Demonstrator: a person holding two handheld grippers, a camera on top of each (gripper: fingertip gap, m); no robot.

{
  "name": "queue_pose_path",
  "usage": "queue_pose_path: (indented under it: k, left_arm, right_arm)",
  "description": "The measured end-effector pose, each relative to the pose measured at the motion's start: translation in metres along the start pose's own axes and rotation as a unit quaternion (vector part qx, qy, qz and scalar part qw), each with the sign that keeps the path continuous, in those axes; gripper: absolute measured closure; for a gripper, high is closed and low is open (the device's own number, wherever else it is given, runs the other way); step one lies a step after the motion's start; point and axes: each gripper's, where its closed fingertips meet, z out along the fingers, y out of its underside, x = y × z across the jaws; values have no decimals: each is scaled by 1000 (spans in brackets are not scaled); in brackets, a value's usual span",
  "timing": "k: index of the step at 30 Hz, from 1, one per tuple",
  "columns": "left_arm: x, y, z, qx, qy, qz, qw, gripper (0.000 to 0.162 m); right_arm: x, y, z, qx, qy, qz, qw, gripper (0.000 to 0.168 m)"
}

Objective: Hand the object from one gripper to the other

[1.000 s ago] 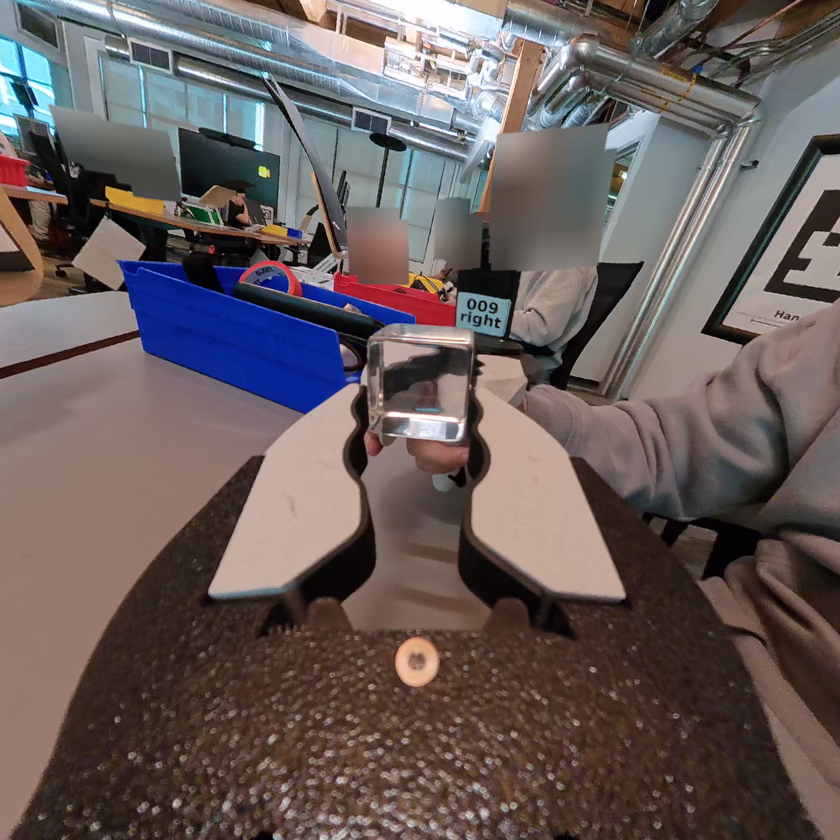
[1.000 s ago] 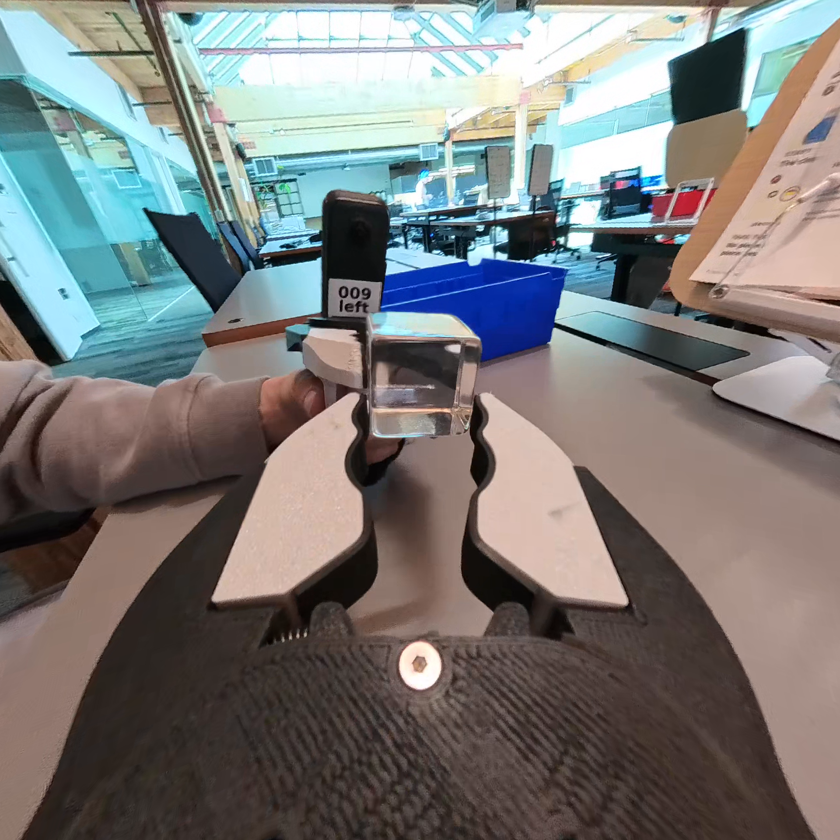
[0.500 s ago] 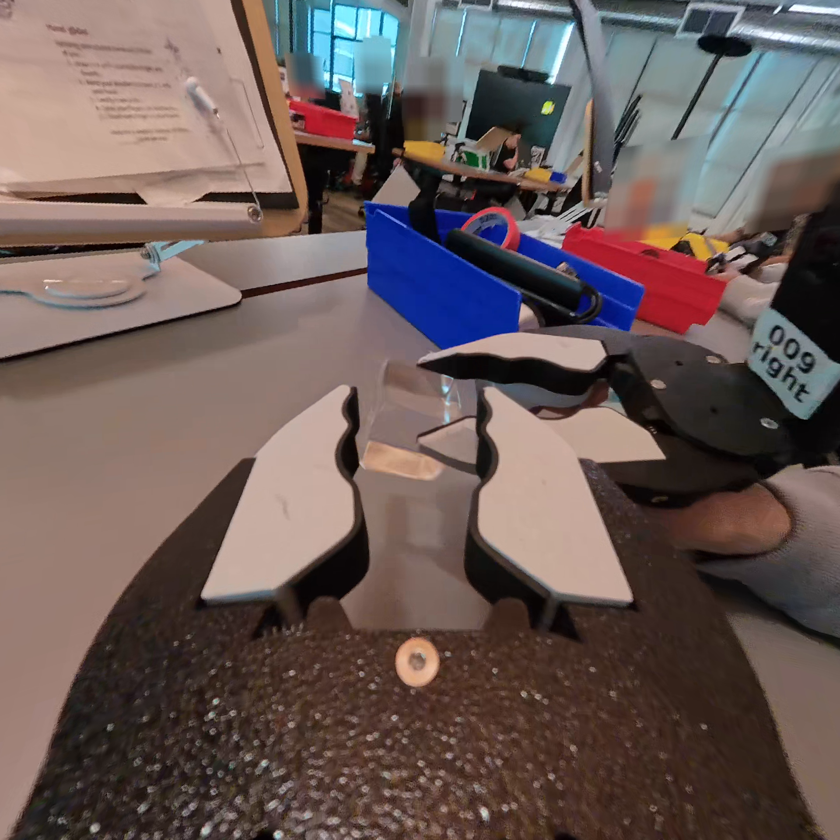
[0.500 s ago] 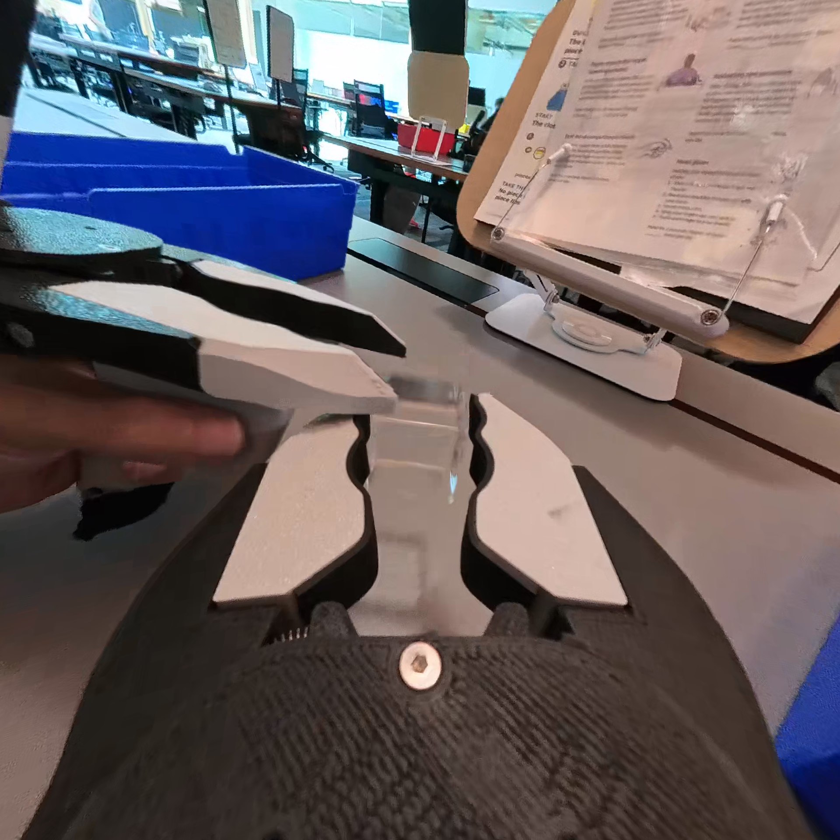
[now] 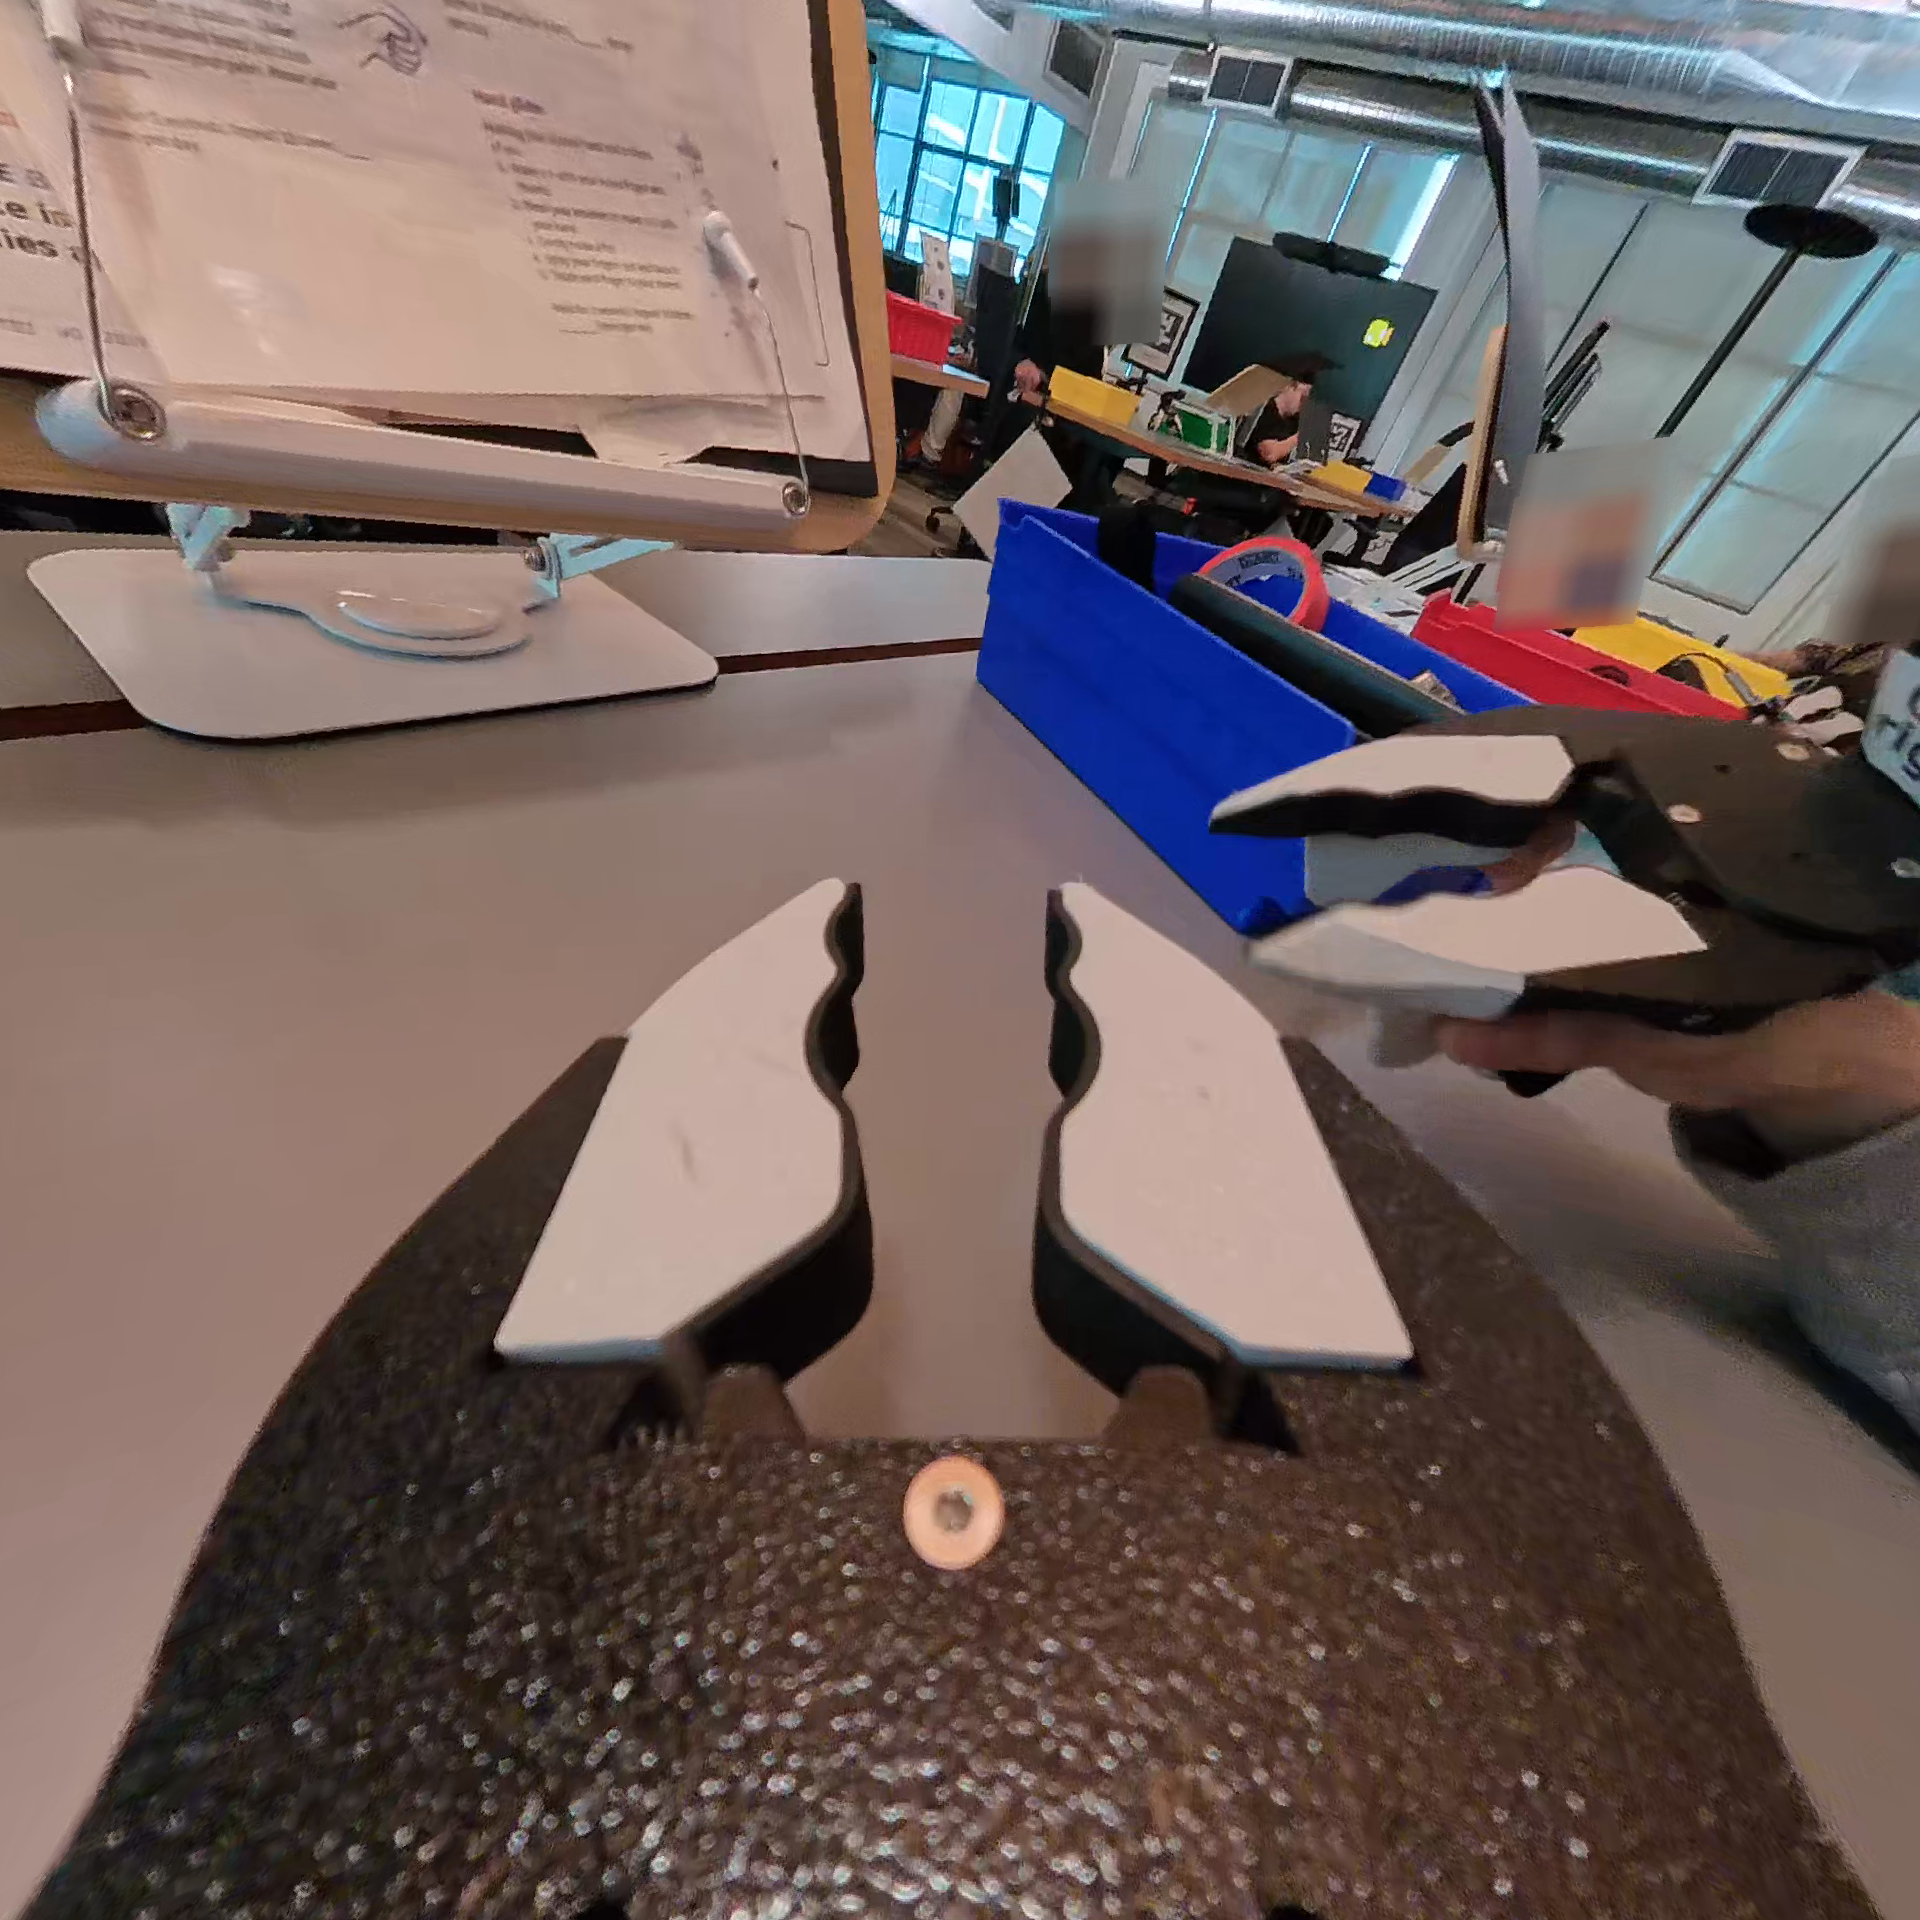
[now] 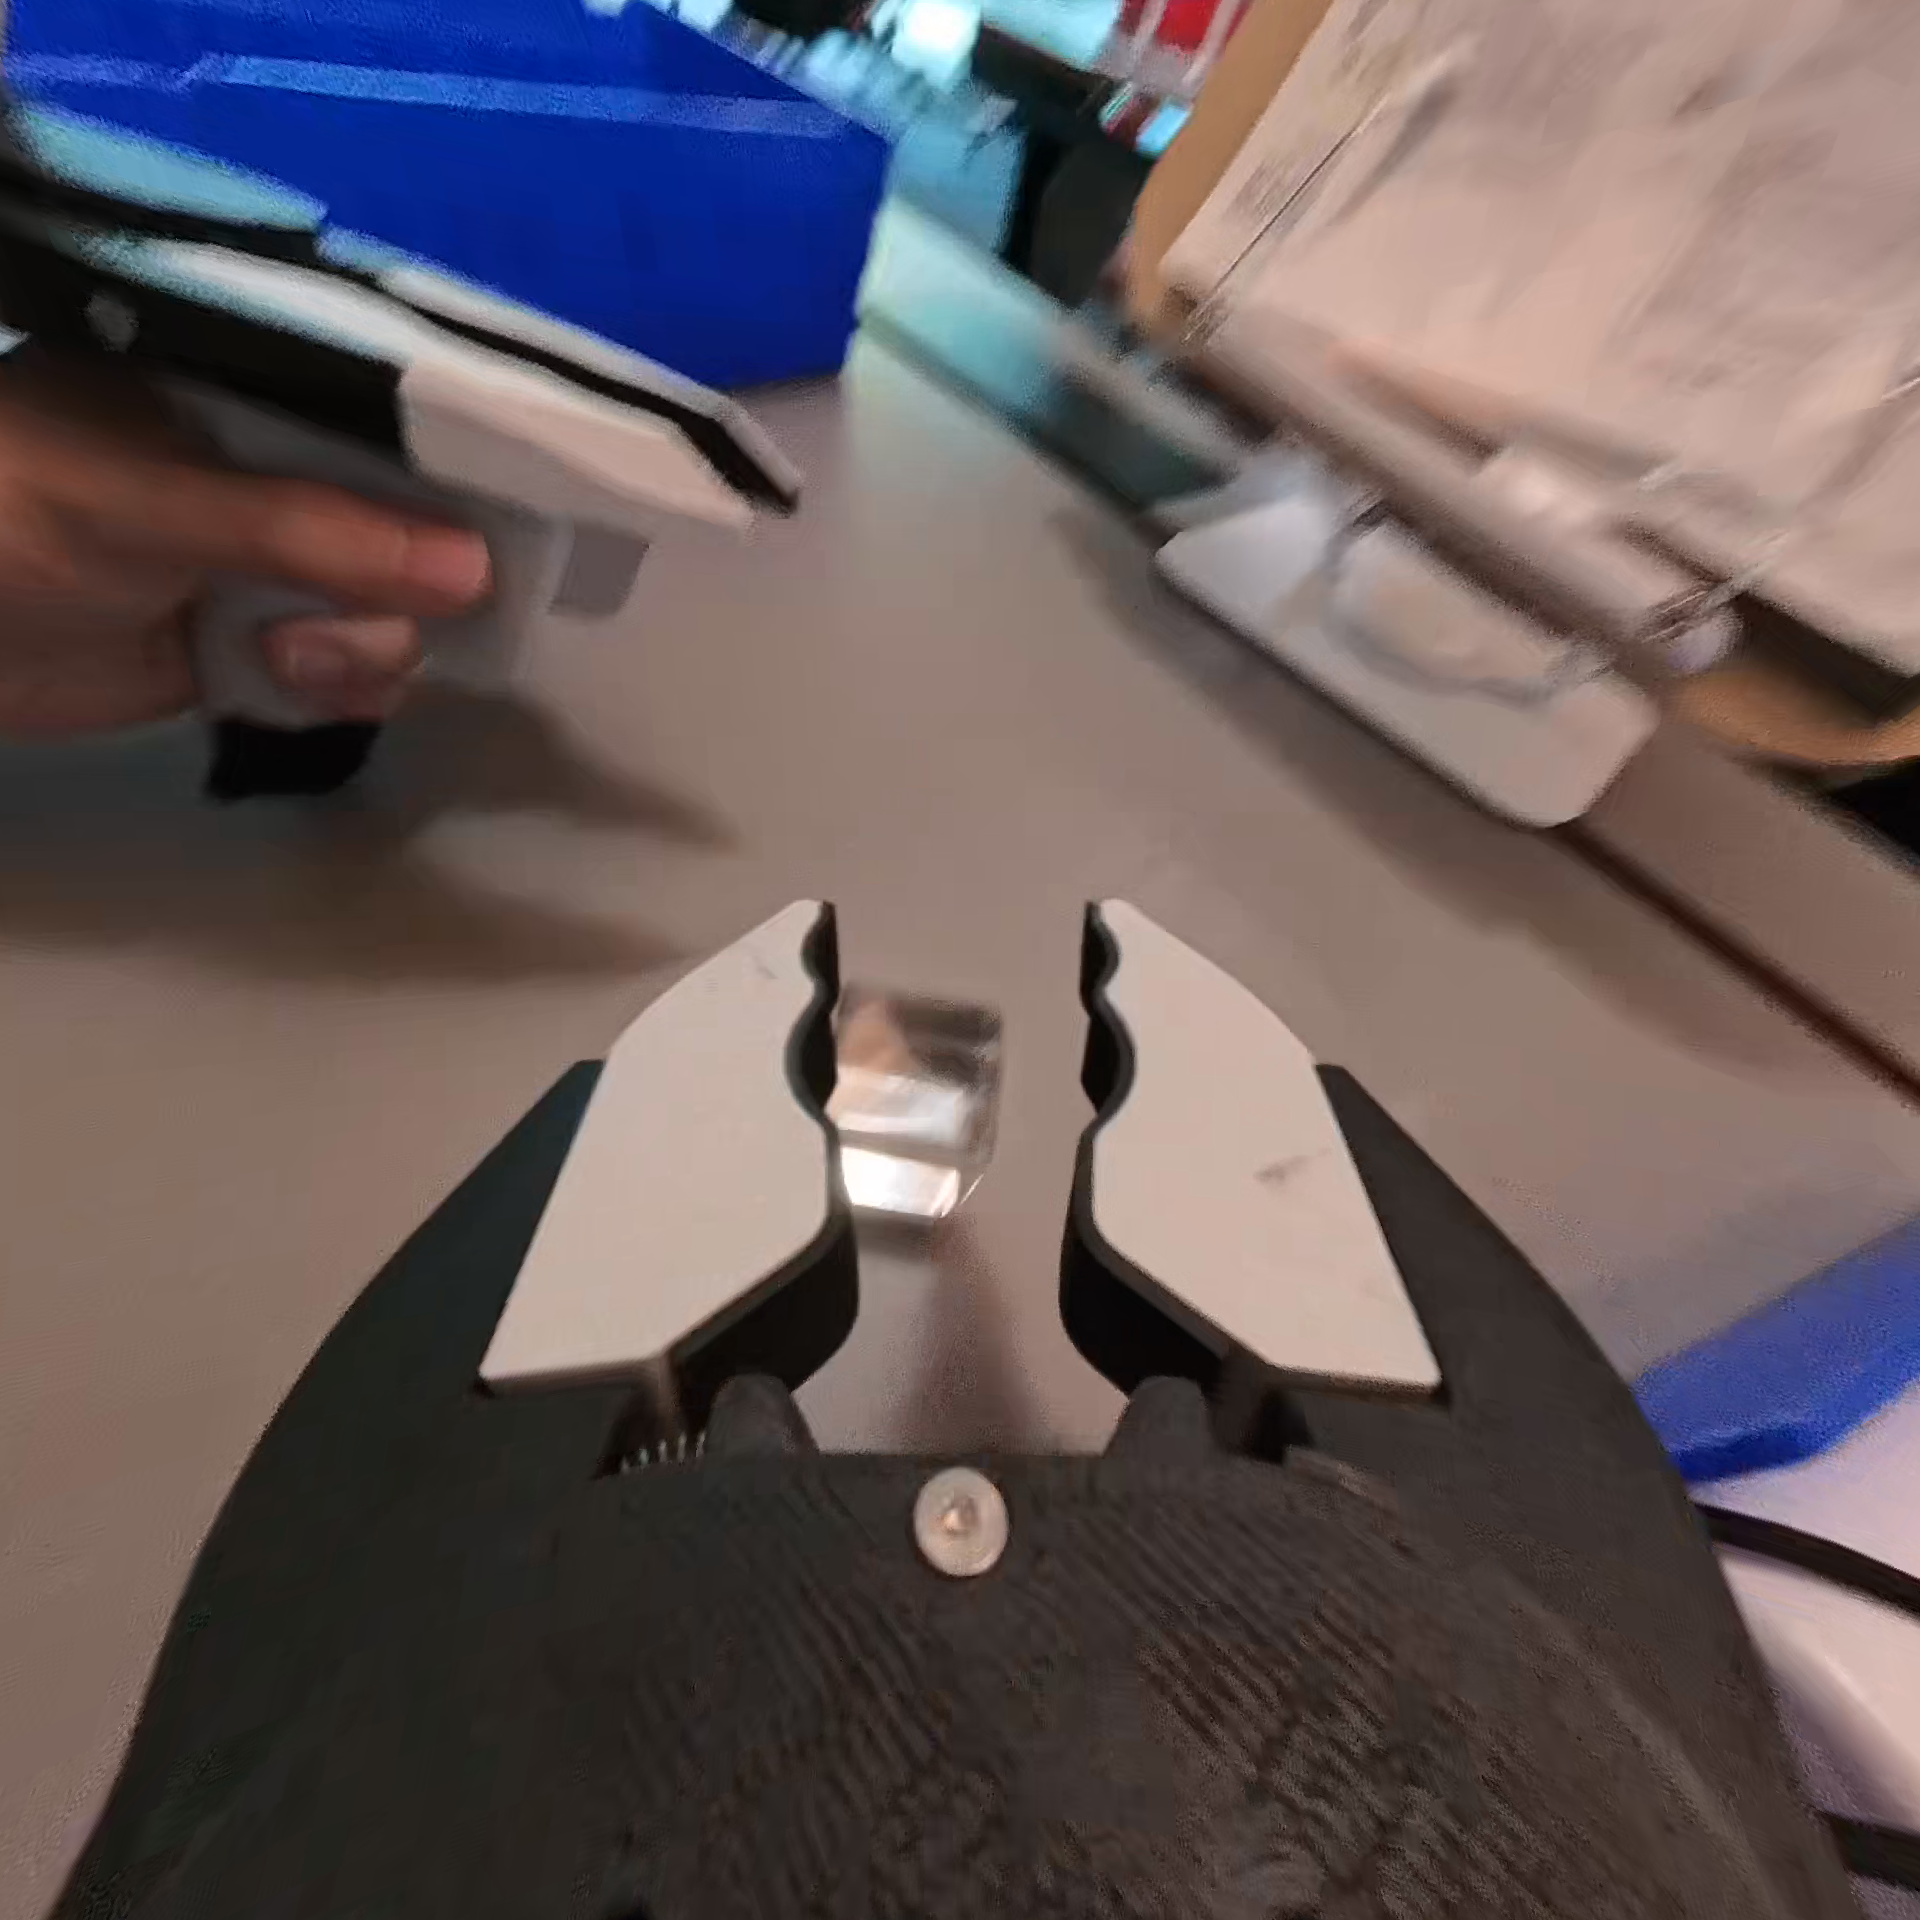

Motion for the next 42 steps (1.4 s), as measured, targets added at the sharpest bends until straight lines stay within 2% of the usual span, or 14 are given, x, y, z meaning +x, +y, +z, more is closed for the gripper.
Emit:
queue_pose_path:
  k: [3, 6, 8, 10, 12, 16, 20, 22, 26, 32, 36, 38, 40, 42]
  left_arm:
    - [4, 8, 4, -19, 16, -3, 1000, 129]
    - [6, 13, 6, -34, 18, 3, 999, 126]
    - [8, 14, 7, -37, 18, 11, 999, 126]
    - [9, 15, 7, -41, 18, 17, 999, 126]
    - [9, 15, 7, -42, 18, 18, 999, 125]
    - [12, 13, 7, -37, 30, 11, 999, 119]
    - [29, 15, 9, -49, 49, 46, 997, 107]
    - [39, 20, 12, -64, 52, 81, 993, 102]
    - [47, 24, 13, -75, 35, 147, 986, 100]
    - [48, 38, 15, -115, 27, 181, 976, 102]
    - [47, 43, 15, -124, 13, 215, 969, 119]
    - [48, 42, 14, -123, 27, 206, 970, 118]
    - [48, 39, 13, -121, 44, 185, 974, 119]
    - [44, 32, 10, -107, 74, 144, 981, 118]
  right_arm:
    - [-10, 28, 2, -72, -49, 6, 996, 111]
    - [-6, 59, 8, -156, -25, -19, 987, 99]
    - [-11, 69, 14, -178, -33, -16, 983, 104]
    - [-17, 64, 18, -161, -46, -5, 986, 120]
    - [-22, 62, 20, -157, -59, -5, 986, 120]
    - [-3, 47, 22, -129, 25, -74, 989, 121]
    - [10, 20, 21, -82, 140, -169, 972, 121]
    - [5, 5, 21, -61, 174, -239, 953, 121]
    - [-16, -8, 25, -78, 206, -414, 883, 122]
    - [-34, -13, 32, -86, 215, -476, 848, 122]
    - [-31, -15, 29, -80, 220, -462, 855, 122]
    - [-32, -16, 29, -66, 207, -442, 870, 122]
    - [-36, -19, 29, -17, 163, -390, 906, 123]
    - [-41, -26, 24, 54, 87, -278, 955, 107]
